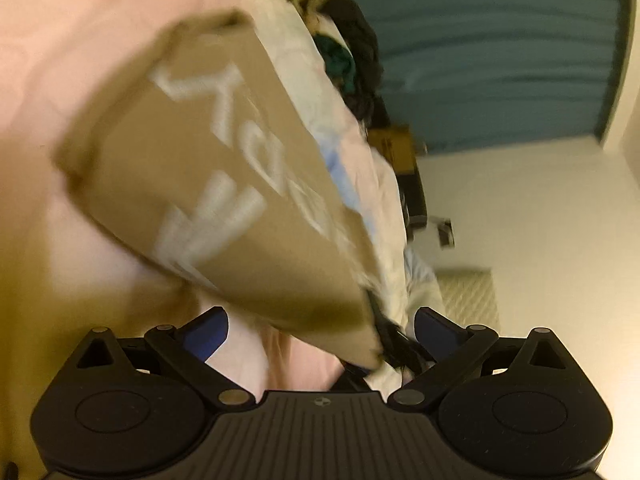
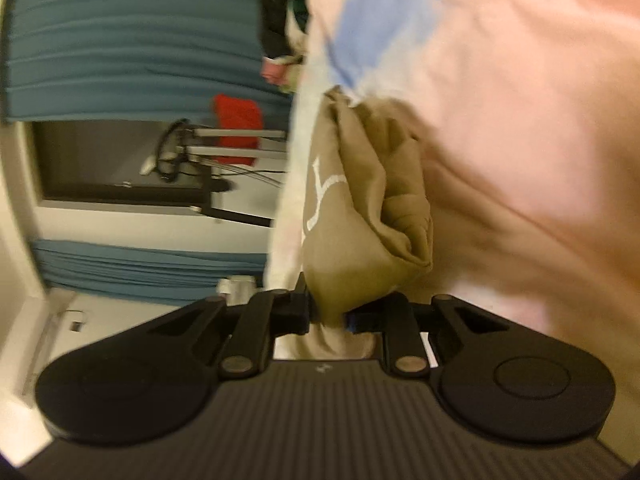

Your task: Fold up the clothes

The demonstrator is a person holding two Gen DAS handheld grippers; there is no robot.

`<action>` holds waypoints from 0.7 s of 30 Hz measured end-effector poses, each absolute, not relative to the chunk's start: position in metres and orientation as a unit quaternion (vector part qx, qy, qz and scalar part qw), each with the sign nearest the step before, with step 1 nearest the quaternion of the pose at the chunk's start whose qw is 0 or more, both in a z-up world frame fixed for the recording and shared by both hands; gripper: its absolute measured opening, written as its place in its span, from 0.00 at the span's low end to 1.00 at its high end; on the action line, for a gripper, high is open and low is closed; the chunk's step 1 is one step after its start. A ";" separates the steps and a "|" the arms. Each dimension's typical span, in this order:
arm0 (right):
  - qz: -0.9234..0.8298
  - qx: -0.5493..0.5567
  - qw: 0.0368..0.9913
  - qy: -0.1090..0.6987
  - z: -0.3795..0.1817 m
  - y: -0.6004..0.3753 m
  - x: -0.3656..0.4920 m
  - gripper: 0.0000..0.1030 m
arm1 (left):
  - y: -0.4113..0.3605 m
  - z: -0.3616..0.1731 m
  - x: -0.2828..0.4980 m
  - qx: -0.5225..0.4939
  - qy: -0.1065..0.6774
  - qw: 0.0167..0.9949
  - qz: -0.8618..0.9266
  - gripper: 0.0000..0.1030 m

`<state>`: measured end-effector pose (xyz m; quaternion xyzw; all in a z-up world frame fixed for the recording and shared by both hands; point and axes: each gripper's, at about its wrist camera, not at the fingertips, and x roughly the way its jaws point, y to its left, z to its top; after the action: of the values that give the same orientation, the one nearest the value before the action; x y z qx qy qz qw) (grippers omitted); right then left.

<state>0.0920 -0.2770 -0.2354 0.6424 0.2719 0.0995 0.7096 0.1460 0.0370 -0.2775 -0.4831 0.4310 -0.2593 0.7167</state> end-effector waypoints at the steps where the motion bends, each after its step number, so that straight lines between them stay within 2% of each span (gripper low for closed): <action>1: 0.102 0.644 0.711 0.263 -0.231 -0.280 0.089 0.19 | 0.041 -0.279 0.145 -0.492 0.426 0.717 -0.251 0.96; 7: 0.098 0.644 0.716 0.251 -0.215 -0.295 0.073 0.18 | 0.056 -0.288 0.140 -0.541 0.405 0.704 -0.219 0.83; 8: 0.095 0.642 0.718 0.252 -0.212 -0.296 0.070 0.18 | 0.056 -0.287 0.139 -0.539 0.401 0.707 -0.220 0.75; 11: 0.083 0.624 0.732 0.260 -0.194 -0.302 0.064 0.18 | 0.044 -0.274 0.139 -0.510 0.410 0.721 -0.229 0.63; 17: 0.056 0.595 0.763 0.246 -0.163 -0.344 0.040 0.18 | -0.005 -0.248 0.157 -0.476 0.424 0.720 -0.274 0.55; 21: 0.016 0.606 0.755 0.251 -0.154 -0.388 0.045 0.18 | -0.064 -0.225 0.190 -0.437 0.478 0.710 -0.276 0.48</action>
<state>0.0451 -0.3876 -0.1536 0.6061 0.2508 0.0161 0.7546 0.1899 -0.0636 -0.2250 -0.4371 0.4776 -0.2761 0.7103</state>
